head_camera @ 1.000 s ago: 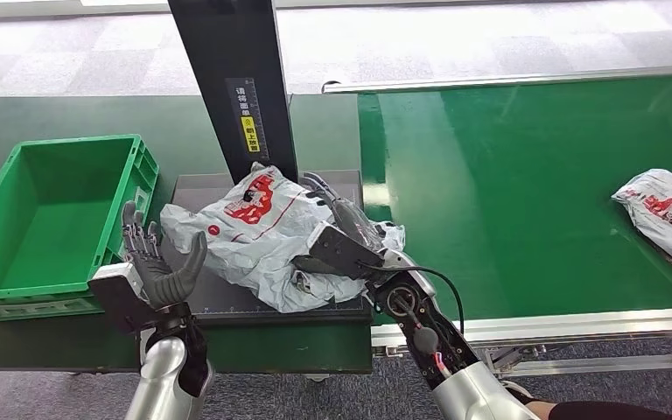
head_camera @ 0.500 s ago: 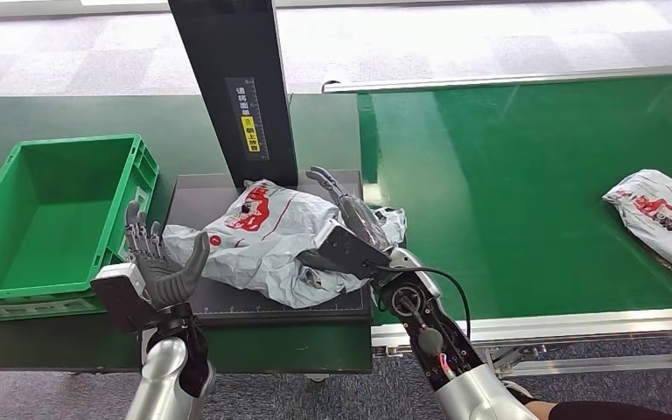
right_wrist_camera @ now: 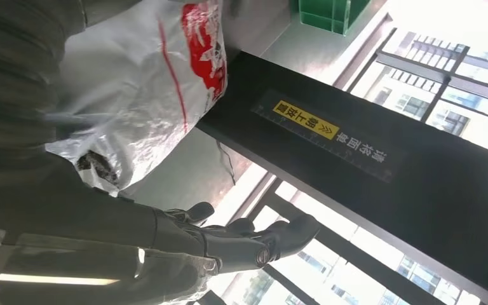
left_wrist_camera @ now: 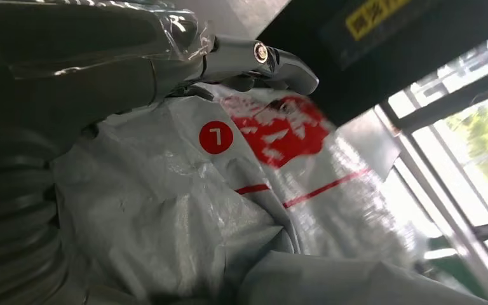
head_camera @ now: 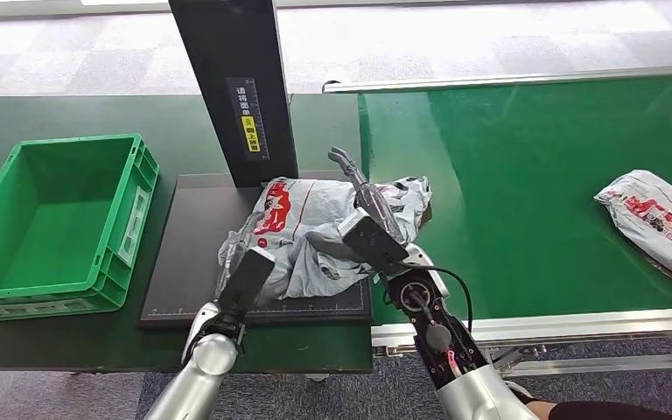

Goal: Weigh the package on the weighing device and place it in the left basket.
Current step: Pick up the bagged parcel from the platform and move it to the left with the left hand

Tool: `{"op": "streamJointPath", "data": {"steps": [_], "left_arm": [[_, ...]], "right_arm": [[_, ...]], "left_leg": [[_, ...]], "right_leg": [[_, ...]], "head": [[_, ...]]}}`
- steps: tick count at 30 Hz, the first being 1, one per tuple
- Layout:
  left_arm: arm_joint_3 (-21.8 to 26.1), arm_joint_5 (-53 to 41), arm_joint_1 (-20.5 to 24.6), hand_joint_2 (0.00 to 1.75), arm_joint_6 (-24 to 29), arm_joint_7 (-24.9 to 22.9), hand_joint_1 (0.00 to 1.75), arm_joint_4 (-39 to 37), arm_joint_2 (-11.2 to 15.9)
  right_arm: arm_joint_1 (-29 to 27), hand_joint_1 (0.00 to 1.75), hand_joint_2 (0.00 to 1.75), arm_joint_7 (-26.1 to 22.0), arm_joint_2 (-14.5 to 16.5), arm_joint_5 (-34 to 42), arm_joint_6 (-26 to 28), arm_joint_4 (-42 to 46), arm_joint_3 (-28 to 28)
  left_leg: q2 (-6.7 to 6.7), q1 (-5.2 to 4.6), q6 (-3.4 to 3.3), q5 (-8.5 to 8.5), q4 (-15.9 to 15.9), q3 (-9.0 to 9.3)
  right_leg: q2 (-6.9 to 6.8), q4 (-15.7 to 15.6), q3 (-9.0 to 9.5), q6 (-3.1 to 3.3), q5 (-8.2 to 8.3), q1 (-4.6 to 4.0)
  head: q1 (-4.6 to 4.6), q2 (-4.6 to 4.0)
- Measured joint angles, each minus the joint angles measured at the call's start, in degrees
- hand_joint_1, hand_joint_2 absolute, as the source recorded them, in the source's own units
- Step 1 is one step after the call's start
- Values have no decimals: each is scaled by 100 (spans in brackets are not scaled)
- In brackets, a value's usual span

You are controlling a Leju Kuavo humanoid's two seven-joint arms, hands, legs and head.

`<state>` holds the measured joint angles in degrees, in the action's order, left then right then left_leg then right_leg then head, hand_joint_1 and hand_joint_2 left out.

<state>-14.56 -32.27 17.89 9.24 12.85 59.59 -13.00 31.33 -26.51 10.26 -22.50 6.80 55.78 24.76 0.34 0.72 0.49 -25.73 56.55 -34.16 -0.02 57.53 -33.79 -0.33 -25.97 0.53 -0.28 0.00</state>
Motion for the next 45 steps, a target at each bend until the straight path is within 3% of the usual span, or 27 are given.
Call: {"op": "streamJointPath", "data": {"steps": [3,7,13,25,31,32,35,36,45], "left_arm": [[-277,-736,263,175,-220,-302,0,-621,34],[-510,-1345,651,175,-617,-364,0,-1272,57],[-635,-1680,1082,175,-919,-358,0,-1888,26],[-657,-1930,1281,175,-820,-347,0,-2208,-17],[-633,-2284,1280,175,-141,-592,0,-2226,-60],[-620,-2334,1279,175,-132,-633,21,-2226,-65],[-555,-2456,1275,175,-255,-642,150,-2226,-72],[-530,-2470,1268,175,-291,-593,173,-2226,-74],[-359,-2359,1201,175,-276,70,175,-2156,-32]], "right_arm": [[-3,0,175,-28,47,28,14,0,-44],[20,0,175,-84,110,28,31,-14,-75],[125,0,175,-164,185,26,75,-104,-117],[164,0,175,-193,220,25,115,-167,-192],[198,0,175,-199,218,22,99,-168,-227],[201,0,175,-199,218,22,80,-168,-228],[231,0,175,-199,220,22,26,-185,-228],[250,0,175,-199,220,23,21,-198,-228],[372,0,175,-202,220,44,-85,-351,-208]], "left_leg": [[-1,1,0,0,0,0],[-7,1,0,0,-1,2],[-24,-1,-1,0,-2,37],[-34,-3,-5,4,-2,69],[-32,-3,-5,5,-2,66],[-32,-2,-5,4,-2,66],[-32,-1,-5,4,-2,66],[-32,-1,-5,4,-2,66],[-32,0,-5,4,-3,63]], "right_leg": [[0,0,0,0,0,-1],[-6,1,10,0,-2,-1],[-24,0,56,-6,-7,2],[-34,-1,90,-6,-7,4],[-31,-1,86,-6,-6,4],[-31,-1,86,-6,-6,4],[-31,-1,85,-6,-6,2],[-31,-1,85,-6,-6,1],[-32,-1,84,-6,-7,1]], "head": [[-1,0],[2,0],[0,0],[0,-1],[-1,0],[-1,0],[0,0],[1,0],[-1,0]]}}
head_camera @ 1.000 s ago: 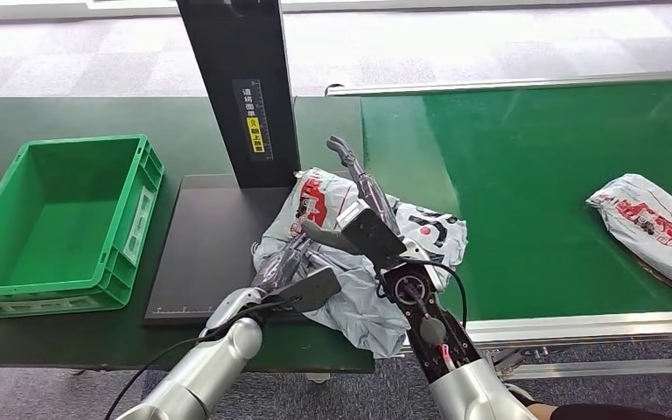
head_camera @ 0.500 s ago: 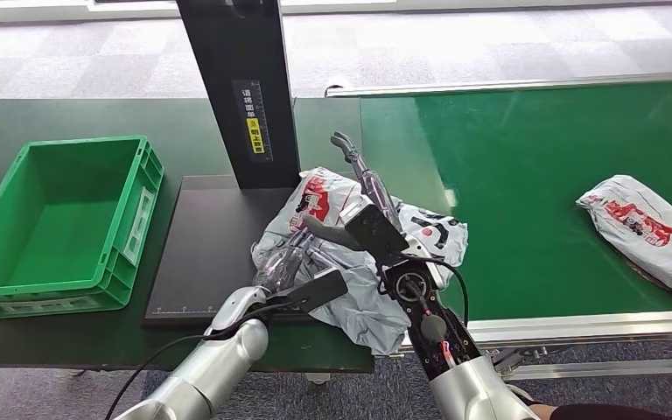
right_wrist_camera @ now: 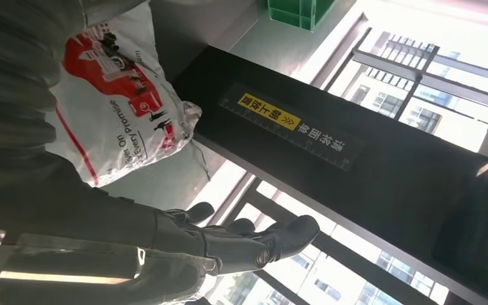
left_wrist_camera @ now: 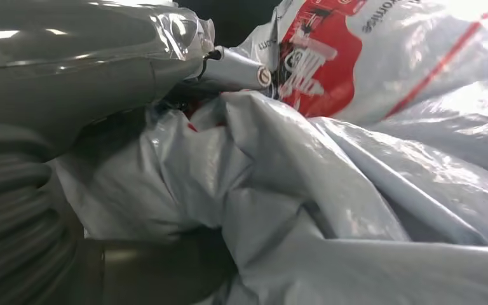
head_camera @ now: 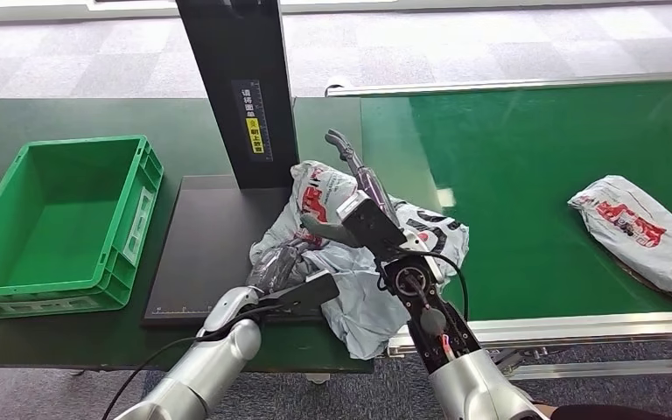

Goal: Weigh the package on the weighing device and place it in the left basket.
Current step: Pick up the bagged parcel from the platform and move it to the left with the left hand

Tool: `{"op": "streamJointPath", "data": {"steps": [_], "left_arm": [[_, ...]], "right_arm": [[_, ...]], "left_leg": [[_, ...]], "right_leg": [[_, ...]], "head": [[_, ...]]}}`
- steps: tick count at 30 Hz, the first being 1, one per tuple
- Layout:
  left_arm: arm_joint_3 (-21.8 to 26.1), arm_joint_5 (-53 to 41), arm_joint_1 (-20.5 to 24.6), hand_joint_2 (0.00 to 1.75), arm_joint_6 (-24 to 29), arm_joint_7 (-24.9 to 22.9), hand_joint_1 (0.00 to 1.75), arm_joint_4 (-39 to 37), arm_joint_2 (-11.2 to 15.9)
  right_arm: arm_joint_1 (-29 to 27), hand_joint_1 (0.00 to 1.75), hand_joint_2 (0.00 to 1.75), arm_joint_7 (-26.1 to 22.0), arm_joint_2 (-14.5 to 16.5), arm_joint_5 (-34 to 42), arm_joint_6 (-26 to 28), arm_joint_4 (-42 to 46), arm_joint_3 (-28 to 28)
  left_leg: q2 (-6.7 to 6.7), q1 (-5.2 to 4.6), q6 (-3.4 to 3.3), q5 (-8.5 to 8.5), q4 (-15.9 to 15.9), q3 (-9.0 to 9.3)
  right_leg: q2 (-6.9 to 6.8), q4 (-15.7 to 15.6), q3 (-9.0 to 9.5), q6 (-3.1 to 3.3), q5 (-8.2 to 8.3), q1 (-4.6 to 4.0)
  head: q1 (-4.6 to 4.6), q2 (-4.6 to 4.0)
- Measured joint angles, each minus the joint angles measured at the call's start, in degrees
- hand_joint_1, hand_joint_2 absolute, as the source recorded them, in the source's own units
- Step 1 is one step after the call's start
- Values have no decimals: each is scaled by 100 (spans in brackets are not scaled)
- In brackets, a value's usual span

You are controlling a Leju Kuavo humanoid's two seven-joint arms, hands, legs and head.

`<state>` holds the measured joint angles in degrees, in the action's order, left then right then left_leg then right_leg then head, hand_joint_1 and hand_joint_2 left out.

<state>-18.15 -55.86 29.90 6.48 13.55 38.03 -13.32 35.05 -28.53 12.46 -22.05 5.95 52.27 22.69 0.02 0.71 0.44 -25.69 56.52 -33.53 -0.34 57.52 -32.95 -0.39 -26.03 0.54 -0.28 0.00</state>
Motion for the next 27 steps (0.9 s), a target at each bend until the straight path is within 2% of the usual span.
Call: {"op": "streamJointPath", "data": {"steps": [6,9,14,20,23,25,27], "left_arm": [[22,47,-1,175,-58,146,175,66,12],[40,108,-12,175,85,284,175,99,12],[352,885,-259,175,1153,812,175,528,-4],[664,1221,-474,175,1488,946,175,1036,-4],[806,1473,-586,175,1948,1128,175,1268,-5],[912,1483,-658,175,2291,1197,175,1502,20],[1017,1448,-711,175,2560,1249,175,1764,75]], "right_arm": [[26,0,175,10,-1,12,-2,-57,3],[26,0,175,10,-8,12,7,-60,2],[-32,0,175,21,-61,2,40,-20,1],[-83,0,175,32,-108,-2,48,31,0],[-88,0,175,38,-111,10,37,34,1],[-88,0,175,95,-111,140,-110,32,1],[-88,0,175,267,-110,610,-526,2,-30]], "left_leg": [[0,-1,0,-1,0,-3],[0,-1,0,-1,0,-5],[13,0,0,-1,0,-19],[14,0,1,-1,0,-40],[18,0,1,-1,1,-51],[16,0,1,-1,1,-56],[14,0,1,-1,1,-60]], "right_leg": [[0,0,-4,0,0,1],[0,0,-8,0,0,1],[12,0,-31,1,1,0],[13,1,-51,0,1,0],[16,1,-62,0,1,0],[16,1,-67,0,1,0],[16,1,-71,1,1,-1]], "head": [[0,0],[0,0],[1,0],[0,-1],[1,-1],[1,-1],[2,-1]]}}
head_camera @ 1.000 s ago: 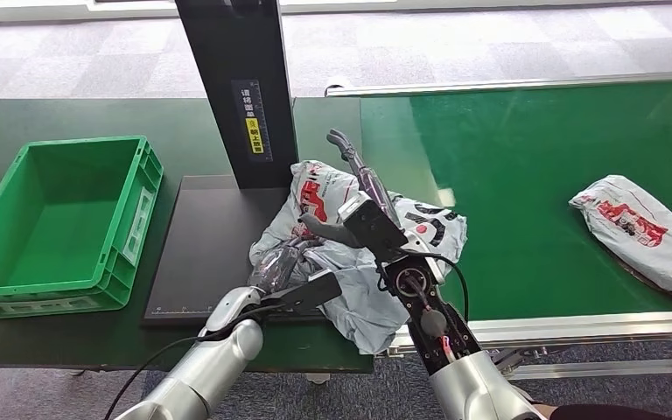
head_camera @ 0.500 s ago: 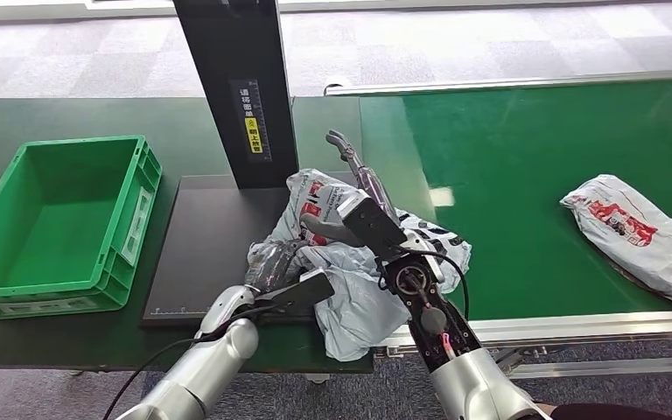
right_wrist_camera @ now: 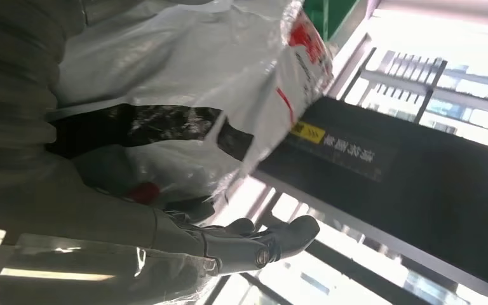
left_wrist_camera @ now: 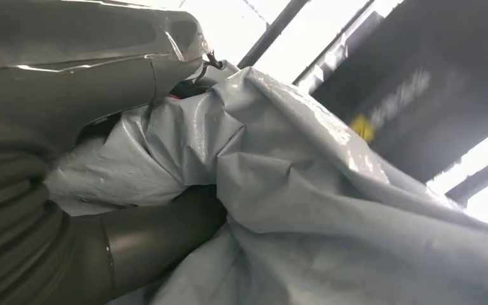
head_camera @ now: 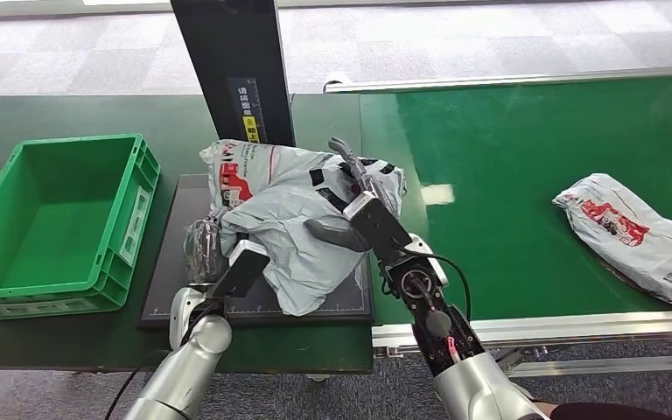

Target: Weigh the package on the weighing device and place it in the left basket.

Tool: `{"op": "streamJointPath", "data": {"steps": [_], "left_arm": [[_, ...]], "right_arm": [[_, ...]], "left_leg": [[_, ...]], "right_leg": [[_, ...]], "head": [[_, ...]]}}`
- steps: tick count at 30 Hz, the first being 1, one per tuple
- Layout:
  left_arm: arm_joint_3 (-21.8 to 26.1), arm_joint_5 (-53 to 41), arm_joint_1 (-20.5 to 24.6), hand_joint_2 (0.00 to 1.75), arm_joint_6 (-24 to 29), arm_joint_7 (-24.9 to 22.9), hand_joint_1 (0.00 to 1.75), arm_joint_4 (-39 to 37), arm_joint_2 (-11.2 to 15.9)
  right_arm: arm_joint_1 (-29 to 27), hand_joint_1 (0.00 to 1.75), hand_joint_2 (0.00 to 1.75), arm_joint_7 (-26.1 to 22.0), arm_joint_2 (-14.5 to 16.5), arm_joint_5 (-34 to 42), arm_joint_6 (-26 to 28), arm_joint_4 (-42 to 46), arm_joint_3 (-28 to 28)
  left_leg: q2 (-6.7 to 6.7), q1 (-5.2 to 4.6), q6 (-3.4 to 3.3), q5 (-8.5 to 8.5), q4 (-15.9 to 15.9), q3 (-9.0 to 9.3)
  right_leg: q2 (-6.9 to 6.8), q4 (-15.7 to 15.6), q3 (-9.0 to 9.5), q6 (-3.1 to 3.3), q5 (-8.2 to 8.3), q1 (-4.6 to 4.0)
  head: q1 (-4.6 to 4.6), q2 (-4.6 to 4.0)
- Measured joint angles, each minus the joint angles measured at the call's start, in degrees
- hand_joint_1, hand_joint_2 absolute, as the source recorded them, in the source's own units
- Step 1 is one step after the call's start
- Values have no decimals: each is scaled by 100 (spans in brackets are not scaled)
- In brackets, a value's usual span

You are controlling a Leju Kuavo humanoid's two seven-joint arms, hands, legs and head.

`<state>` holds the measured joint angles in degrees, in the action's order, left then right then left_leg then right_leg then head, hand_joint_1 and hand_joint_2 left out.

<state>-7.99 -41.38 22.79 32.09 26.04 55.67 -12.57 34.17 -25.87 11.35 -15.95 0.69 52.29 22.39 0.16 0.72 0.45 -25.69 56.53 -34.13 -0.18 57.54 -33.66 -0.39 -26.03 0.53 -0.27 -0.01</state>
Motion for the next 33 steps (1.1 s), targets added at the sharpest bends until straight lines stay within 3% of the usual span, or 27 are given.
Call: {"op": "streamJointPath", "data": {"steps": [6,10,14,15,19,27,33], "left_arm": [[362,41,-99,175,566,378,175,717,214],[843,-731,-182,175,579,658,175,1246,216],[1465,-1464,-194,175,579,887,175,1806,111],[1633,-1659,-180,175,579,928,175,1927,73],[2342,-2114,-54,175,579,1052,175,2255,-43],[3603,-2645,341,175,579,988,175,2422,-142],[4527,-2954,697,175,579,624,175,2288,-60]], "right_arm": [[107,0,175,626,31,2693,-1946,-726,-479],[326,0,175,672,82,3110,-2062,-1294,-543],[483,0,0,994,154,3464,-1981,-1666,-542],[510,0,0,1062,167,3524,-1951,-1738,-536],[582,0,175,1099,194,3523,-1613,-1926,-475],[609,0,175,810,187,3110,-604,-1958,-288],[515,0,175,845,135,2899,-453,-1748,-163]], "left_leg": [[-3,1,1,1,0,-6],[3,1,1,2,0,-8],[1,1,2,2,0,-10],[1,1,2,2,0,-10],[4,1,2,2,0,-11],[4,1,2,3,0,-11],[9,1,3,2,0,-11]], "right_leg": [[-1,2,-2,0,0,-1],[0,2,-6,0,0,-1],[0,2,-9,0,0,-1],[0,2,-10,0,0,-1],[1,3,-13,1,0,-1],[1,3,-13,1,1,-1],[4,3,-17,1,1,-2]], "head": [[-2,1],[-2,1],[-2,0],[-2,0],[-2,0],[-2,1],[-2,0]]}}
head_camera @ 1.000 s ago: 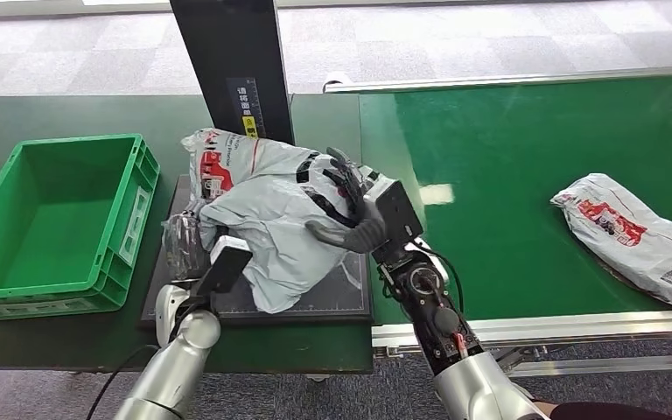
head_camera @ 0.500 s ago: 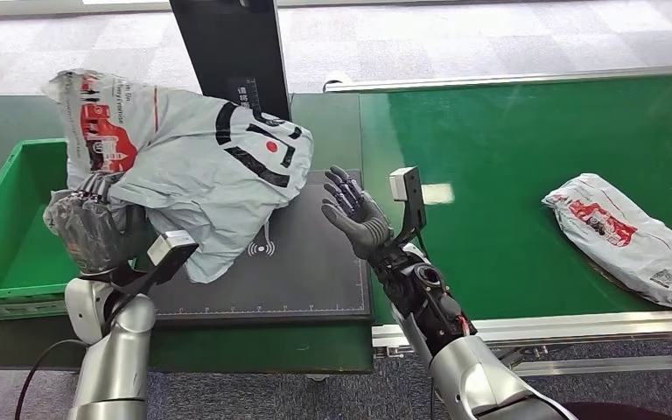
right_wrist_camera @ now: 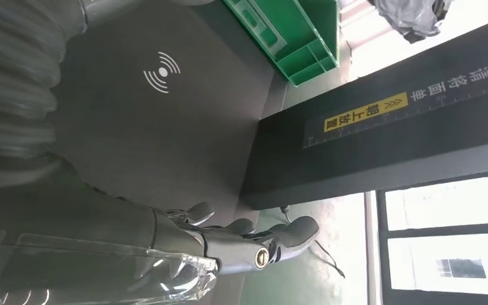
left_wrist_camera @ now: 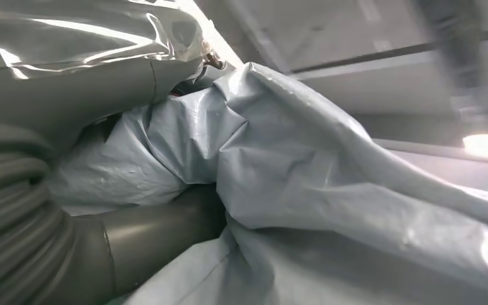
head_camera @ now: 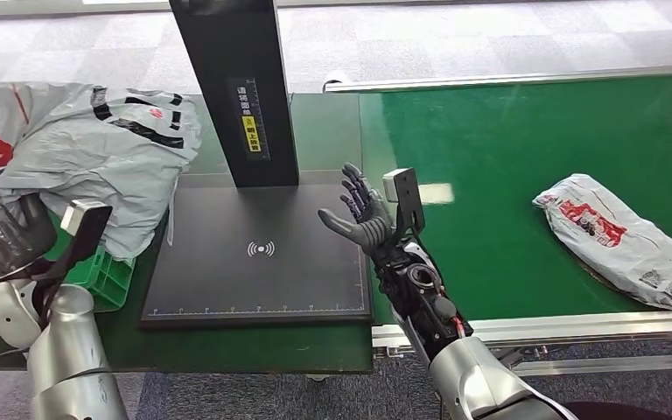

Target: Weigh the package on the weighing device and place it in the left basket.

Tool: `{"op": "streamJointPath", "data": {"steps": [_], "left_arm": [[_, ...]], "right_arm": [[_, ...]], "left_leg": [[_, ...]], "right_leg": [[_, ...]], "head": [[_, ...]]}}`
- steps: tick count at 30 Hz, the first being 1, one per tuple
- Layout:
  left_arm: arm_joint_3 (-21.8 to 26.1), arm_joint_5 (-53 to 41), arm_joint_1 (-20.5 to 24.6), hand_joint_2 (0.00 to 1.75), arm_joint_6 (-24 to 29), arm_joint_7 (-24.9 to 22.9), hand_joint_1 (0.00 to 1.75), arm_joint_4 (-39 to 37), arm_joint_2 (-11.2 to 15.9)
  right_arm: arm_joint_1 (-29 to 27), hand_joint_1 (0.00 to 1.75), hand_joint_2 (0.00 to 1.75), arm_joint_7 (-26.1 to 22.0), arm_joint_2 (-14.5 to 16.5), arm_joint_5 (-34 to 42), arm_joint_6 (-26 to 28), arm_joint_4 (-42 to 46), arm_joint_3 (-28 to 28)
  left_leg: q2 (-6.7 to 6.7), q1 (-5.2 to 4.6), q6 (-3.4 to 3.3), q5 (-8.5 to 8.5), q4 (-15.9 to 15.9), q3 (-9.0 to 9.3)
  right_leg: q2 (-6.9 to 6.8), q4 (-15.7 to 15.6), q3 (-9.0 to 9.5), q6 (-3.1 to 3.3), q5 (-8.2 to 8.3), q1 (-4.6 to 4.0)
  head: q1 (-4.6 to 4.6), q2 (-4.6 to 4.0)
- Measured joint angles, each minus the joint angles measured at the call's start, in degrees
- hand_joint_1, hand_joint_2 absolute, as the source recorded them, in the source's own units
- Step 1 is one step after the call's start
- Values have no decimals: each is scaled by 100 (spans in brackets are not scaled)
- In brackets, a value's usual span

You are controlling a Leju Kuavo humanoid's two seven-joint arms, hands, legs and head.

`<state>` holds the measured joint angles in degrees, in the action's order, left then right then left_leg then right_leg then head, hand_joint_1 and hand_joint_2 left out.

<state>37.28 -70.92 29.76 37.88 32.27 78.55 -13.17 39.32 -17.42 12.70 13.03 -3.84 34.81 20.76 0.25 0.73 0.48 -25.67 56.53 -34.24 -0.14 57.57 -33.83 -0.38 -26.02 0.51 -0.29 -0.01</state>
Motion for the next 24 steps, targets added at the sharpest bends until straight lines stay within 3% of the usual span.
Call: {"op": "streamJointPath", "data": {"steps": [5,9,12,13,17,24], "left_arm": [[434,-617,176,175,0,-1167,175,-523,366],[403,-1078,238,175,-1,-2403,175,-1232,801],[255,-1248,254,175,-2,-3042,173,-1841,1136],[196,-1279,257,175,-2,-3169,171,-2022,1234],[-2,-1349,275,175,0,-3498,133,-2556,1533],[-184,-1351,268,175,2,-3634,133,-2723,1742]], "right_arm": [[-89,0,175,94,-70,-126,-91,164,86],[-145,0,175,160,-130,-285,-110,306,137],[-207,0,175,226,-174,-325,-162,413,154],[-227,0,175,243,-185,-329,-184,443,155],[-314,0,175,279,-216,-375,-243,569,155],[-409,0,175,310,-225,-428,-246,734,155]], "left_leg": [[3,3,0,0,0,0],[6,3,0,0,0,1],[6,2,0,1,0,0],[6,2,0,1,0,0],[6,2,1,0,0,0],[6,2,1,0,0,-1]], "right_leg": [[3,0,-3,1,0,-2],[6,0,-3,1,0,-2],[6,1,-3,1,0,-2],[6,1,-3,1,0,-2],[6,1,-4,1,0,-2],[6,1,-4,1,0,-2]], "head": [[0,0],[0,0],[0,1],[0,1],[-1,0],[-1,0]]}}
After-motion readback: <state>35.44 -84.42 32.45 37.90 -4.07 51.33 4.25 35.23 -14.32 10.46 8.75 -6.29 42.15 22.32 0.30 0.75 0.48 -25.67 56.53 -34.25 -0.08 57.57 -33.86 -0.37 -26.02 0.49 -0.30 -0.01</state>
